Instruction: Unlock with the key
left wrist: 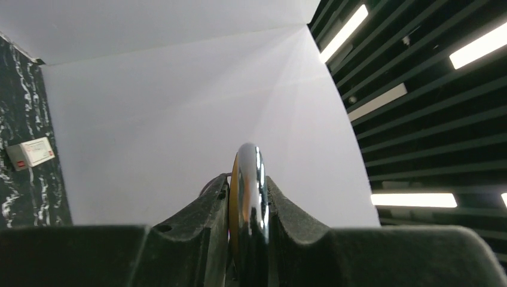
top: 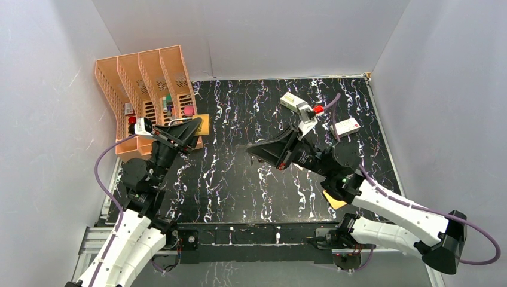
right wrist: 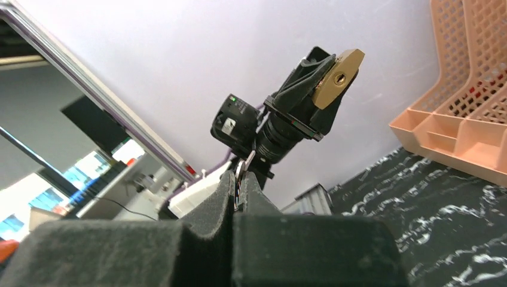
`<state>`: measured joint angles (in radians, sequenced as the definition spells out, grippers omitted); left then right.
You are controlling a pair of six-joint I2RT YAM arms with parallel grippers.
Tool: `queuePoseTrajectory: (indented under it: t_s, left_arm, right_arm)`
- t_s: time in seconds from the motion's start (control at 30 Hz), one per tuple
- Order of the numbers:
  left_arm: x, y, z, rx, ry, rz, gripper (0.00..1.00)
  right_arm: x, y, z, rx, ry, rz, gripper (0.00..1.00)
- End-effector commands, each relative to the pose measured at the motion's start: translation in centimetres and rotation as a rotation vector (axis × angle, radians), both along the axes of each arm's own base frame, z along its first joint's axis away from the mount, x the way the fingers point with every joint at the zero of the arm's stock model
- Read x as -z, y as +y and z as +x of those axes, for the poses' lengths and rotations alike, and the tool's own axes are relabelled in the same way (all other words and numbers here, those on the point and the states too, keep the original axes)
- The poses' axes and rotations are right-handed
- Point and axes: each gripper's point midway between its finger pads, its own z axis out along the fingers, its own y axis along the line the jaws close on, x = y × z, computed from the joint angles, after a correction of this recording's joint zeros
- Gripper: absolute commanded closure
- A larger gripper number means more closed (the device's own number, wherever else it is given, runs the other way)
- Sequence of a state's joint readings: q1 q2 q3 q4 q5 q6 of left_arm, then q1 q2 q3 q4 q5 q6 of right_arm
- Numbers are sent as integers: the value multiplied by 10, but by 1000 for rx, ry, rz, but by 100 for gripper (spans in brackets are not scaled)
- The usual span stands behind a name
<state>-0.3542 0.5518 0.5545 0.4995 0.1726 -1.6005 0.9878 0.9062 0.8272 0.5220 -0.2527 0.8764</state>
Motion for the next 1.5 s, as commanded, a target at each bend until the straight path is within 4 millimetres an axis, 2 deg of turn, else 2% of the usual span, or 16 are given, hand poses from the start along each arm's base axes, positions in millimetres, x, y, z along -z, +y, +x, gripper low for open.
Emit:
queuePoseTrajectory:
  t_s: [0.0,0.17,0.43,1.03,1.47]
  left_arm:
    - [-74,24,-24,-13,-132,-201,100]
    - [-71,21,-15,-6,-92,-207,100]
    - [-61,9,-14,70,-109,-211,100]
    - [-72,-16,-31,202,-257,-107,100]
    - [-78,-17,-38,207,-297,-81,100]
  right_arm:
    - [-54,-23,4,34,3,307,100]
    - [-51,-16,21,57,70,364,100]
    - [-53,2,33,66,68,337,100]
    - [-55,24,47,62,78,329,100]
    - [-55,32,48,35,99,329,100]
